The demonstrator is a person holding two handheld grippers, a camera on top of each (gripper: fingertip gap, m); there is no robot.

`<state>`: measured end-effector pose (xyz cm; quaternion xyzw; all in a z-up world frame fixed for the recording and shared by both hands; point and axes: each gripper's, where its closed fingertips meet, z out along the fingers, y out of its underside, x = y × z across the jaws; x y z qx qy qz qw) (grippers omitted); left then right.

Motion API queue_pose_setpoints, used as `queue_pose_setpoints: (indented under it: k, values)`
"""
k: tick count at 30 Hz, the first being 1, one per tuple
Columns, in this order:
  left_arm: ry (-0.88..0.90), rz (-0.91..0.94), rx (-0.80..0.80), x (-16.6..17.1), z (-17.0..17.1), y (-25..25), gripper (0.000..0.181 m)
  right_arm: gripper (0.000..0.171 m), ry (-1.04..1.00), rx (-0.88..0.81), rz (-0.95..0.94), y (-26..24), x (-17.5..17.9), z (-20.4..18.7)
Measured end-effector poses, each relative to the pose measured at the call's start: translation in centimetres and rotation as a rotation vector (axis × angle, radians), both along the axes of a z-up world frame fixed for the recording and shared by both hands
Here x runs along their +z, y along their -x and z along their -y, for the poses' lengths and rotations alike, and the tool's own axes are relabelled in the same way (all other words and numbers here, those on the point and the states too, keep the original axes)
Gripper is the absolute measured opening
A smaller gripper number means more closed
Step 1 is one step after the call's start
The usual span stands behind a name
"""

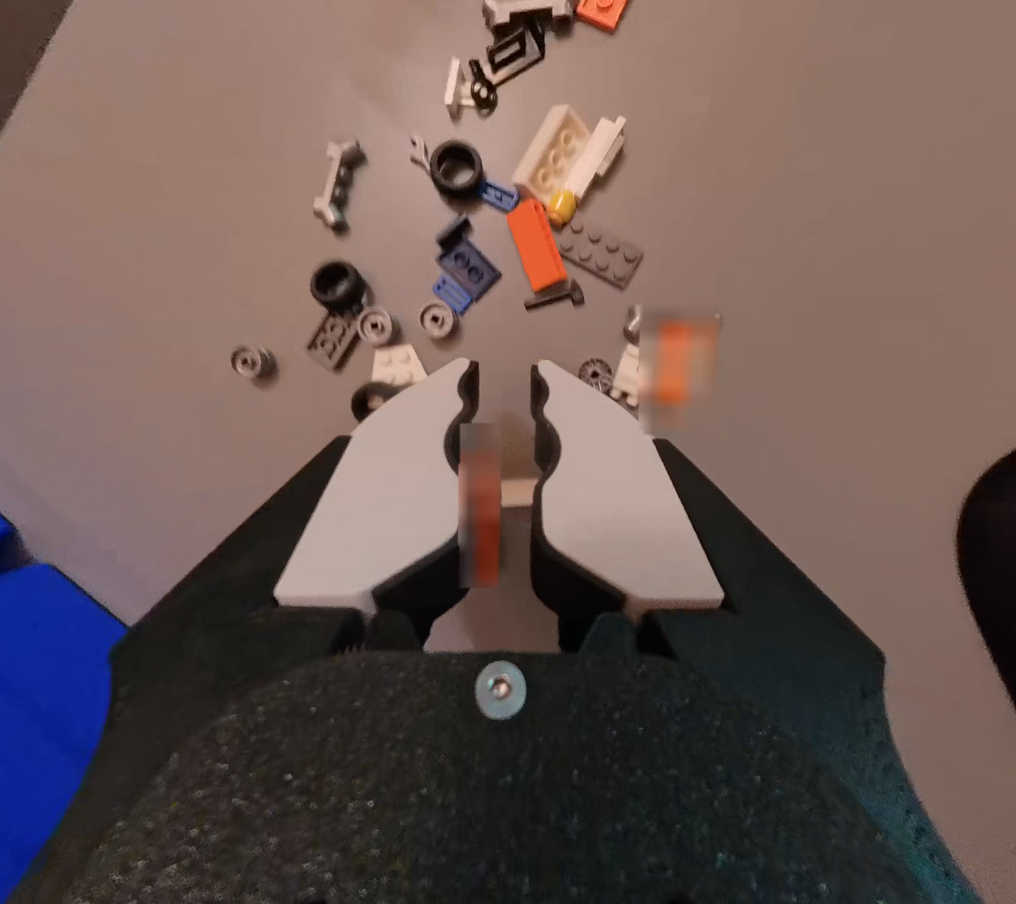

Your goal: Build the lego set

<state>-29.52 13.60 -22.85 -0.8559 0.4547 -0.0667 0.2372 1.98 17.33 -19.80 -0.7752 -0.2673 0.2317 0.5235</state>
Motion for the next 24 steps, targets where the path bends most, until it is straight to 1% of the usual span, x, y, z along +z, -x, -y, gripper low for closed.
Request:
queue_pose_setpoints:
  k: [4, 7, 10, 13, 15, 18, 21, 24]
  values:
    - [-0.007, -0.110, -0.156, -1.2, -1.4, -1.2, 0.021, 0.000, 0.004, 0.002, 0.007, 0.0, -0.2, 0.0]
    - [0.019, -0.229, -0.282, -1.9, -2.6, -1.0, 0.024, 0.000, 0.010, 0.006, 0.013, 0.1, -0.5, 0.0]
    - [0.063, -0.294, -0.376, -2.4, -3.3, -0.9, 0.026, 0.000, 0.011, 0.007, 0.019, 0.1, -0.6, 0.0]
    - [0.128, -0.352, -0.424, -3.1, -3.6, -0.3, 0.028, 0.000, 0.016, 0.007, 0.024, 0.1, -0.8, 0.0]
    - [0.172, -0.355, -0.440, -3.4, -3.5, -0.1, 0.028, 0.000, 0.019, 0.006, 0.024, 0.0, -0.9, -0.1]
    - [0.185, -0.310, -0.470, -3.6, -3.5, -0.6, 0.025, 0.000, 0.024, 0.004, 0.020, 0.0, -1.0, -0.2]
    - [0.216, -0.286, -0.489, -3.6, -3.1, -0.7, 0.017, 0.000, 0.029, 0.004, 0.019, -0.1, -1.1, -0.2]
    - [0.215, -0.281, -0.484, -3.6, -3.0, -0.5, 0.016, 0.000, 0.034, 0.007, 0.021, 0.0, -1.2, -0.2]
